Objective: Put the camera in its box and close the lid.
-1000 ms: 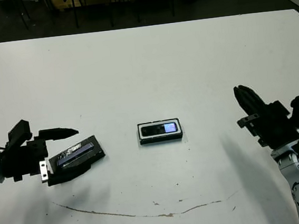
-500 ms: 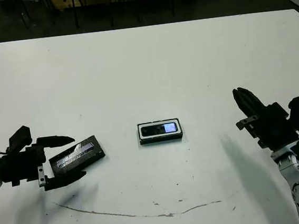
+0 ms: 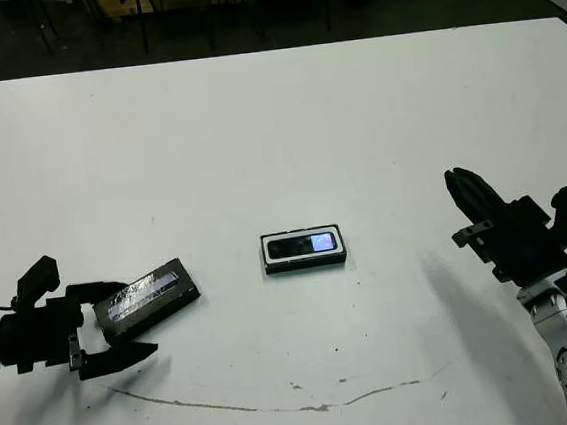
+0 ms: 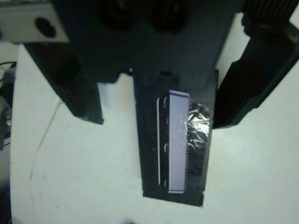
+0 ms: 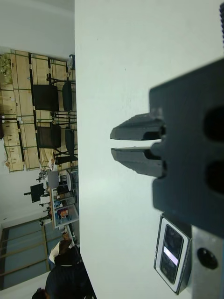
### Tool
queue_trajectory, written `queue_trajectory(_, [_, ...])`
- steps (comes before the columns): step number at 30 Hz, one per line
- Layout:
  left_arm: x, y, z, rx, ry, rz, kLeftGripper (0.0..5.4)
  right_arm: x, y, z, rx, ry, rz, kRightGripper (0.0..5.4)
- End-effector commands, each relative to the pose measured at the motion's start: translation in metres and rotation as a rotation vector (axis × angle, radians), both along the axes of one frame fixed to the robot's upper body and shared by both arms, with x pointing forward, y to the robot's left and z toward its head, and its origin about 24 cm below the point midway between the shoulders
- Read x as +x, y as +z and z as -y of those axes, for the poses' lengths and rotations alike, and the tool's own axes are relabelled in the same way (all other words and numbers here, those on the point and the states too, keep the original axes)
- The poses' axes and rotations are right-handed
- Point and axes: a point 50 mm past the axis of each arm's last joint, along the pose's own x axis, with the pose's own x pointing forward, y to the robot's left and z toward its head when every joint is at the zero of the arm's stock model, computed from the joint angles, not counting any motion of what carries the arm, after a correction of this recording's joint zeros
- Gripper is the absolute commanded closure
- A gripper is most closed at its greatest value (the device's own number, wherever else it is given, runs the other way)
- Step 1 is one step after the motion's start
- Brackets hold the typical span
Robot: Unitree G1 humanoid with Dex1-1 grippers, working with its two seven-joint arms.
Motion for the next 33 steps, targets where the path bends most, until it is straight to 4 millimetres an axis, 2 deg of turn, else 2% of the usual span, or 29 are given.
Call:
queue_trajectory(1, [-0.004, -0.004, -0.003, -0.006, 0.011, -0.031, 0.01, -0.001, -0.008, 0.003, 0.013, -0.005, -0.027, 5.40])
queue_trajectory(6, [-0.005, -0.006, -0.004, -0.003, 0.025, -0.042, 0.01, 0.000, -0.009, 0.004, 0.008, 0.009, -0.023, 5.40])
queue_trajectory(9, [-0.006, -0.005, -0.003, 0.014, 0.045, -0.018, 0.28, -0.001, -0.007, 0.003, -0.014, -0.003, -0.029, 5.40])
queue_trajectory(17, [-0.011, -0.007, 0.006, -0.045, 0.165, 0.035, 1.76, -0.003, -0.004, 0.000, -0.026, -0.026, -0.038, 5.40])
queue_trajectory(22, [-0.013, -0.007, 0.013, -0.066, 0.182, 0.043, 2.65, -0.003, -0.004, 0.000, -0.030, -0.028, -0.037, 5.40])
queue_trajectory(29, [-0.014, -0.001, 0.018, -0.067, 0.183, 0.022, 2.72, -0.004, -0.004, -0.001, -0.026, -0.024, -0.042, 5.40])
queue_trajectory(33, [-0.011, 0.008, 0.026, -0.086, 0.176, 0.076, 2.72, -0.003, -0.007, -0.001, -0.011, -0.013, -0.035, 5.40])
